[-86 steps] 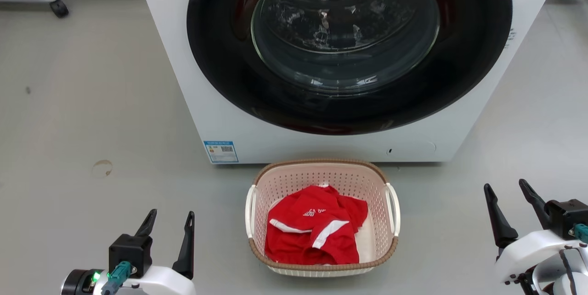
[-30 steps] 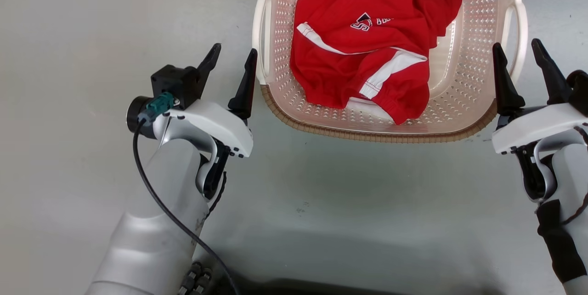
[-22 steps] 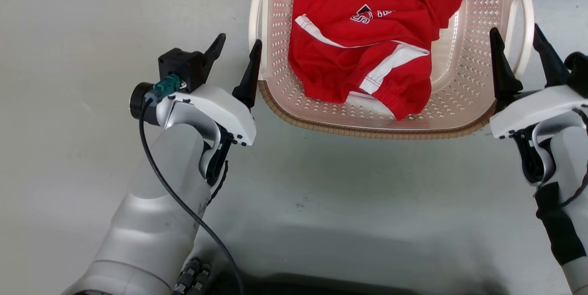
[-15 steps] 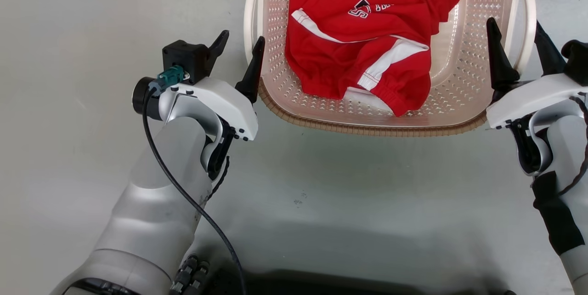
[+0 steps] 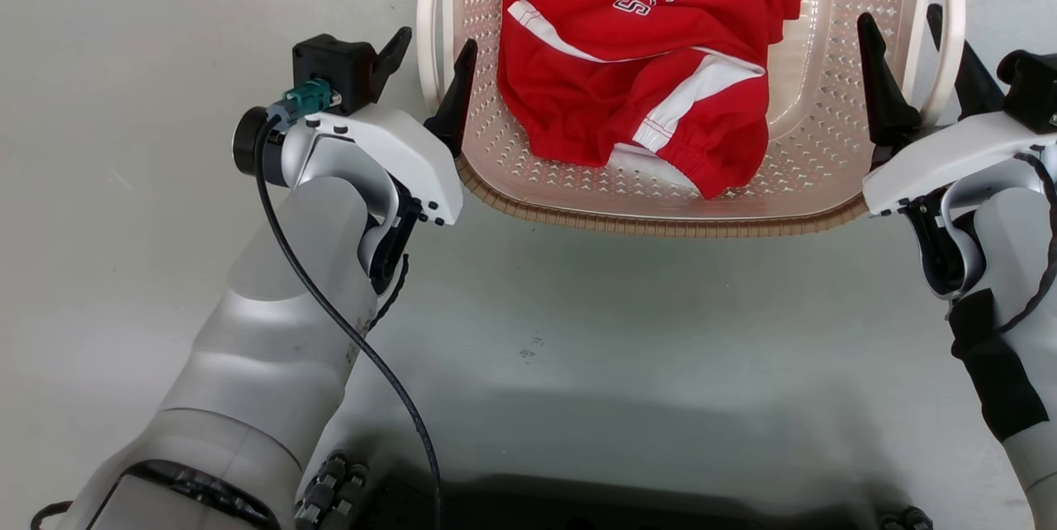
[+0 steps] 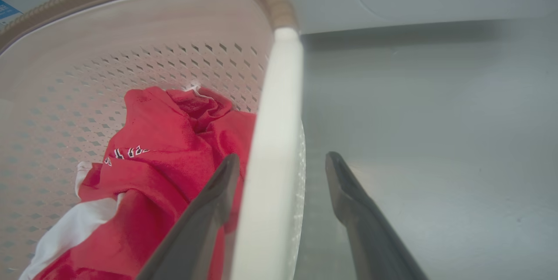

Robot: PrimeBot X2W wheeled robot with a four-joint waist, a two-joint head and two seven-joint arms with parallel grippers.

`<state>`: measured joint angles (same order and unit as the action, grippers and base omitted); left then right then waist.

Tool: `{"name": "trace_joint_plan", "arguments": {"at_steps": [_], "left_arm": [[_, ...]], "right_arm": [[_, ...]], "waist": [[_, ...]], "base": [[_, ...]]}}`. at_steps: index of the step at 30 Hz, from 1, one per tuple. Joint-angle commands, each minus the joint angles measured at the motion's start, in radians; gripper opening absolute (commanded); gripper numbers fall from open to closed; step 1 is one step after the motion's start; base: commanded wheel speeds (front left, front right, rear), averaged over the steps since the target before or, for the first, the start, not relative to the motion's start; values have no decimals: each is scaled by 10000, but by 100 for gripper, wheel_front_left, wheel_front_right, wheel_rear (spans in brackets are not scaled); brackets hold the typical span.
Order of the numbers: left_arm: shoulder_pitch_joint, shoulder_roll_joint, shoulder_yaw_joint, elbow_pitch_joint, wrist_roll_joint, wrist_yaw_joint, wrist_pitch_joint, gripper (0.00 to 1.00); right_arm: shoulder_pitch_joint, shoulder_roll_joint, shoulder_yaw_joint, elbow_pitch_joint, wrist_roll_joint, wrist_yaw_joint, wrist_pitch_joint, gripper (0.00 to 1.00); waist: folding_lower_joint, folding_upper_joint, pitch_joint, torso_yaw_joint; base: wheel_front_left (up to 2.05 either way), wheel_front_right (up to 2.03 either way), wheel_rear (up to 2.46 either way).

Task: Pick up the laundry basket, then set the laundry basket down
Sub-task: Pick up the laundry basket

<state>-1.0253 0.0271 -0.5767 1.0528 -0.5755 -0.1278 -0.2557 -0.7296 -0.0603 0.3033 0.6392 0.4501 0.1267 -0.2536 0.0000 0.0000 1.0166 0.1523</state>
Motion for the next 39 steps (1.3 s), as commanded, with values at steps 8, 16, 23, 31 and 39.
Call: {"name": "trace_joint_plan", "arguments": {"at_steps": [8, 16, 23, 31, 39], "left_arm": [[-51, 378, -257, 71, -462, -28, -60, 27], [-190, 365, -786, 395, -1178, -28, -61, 0], [-286, 372, -988, 940, -1533, -28, -61, 0], [-316, 379, -1285, 1318, -1794, -28, -61, 0], [-271, 440, -1440, 1498, -1975, -29, -61, 0]], "right_arm": [[117, 100, 253, 33, 369, 40, -81, 11], [-73, 100, 403, 406, 437, 40, -82, 0], [-283, 100, 373, 1156, 352, 40, -82, 0], [-621, 100, 535, 2026, 529, 40, -82, 0], [-760, 100, 774, 2523, 800, 40, -82, 0]], "waist": [[0, 0, 33, -6], [0, 0, -45, -65], [0, 0, -201, -150], [0, 0, -400, -176], [0, 0, -596, -145]], "base": [[0, 0, 0], [0, 0, 0], [0, 0, 0], [0, 0, 0], [0, 0, 0]]}}
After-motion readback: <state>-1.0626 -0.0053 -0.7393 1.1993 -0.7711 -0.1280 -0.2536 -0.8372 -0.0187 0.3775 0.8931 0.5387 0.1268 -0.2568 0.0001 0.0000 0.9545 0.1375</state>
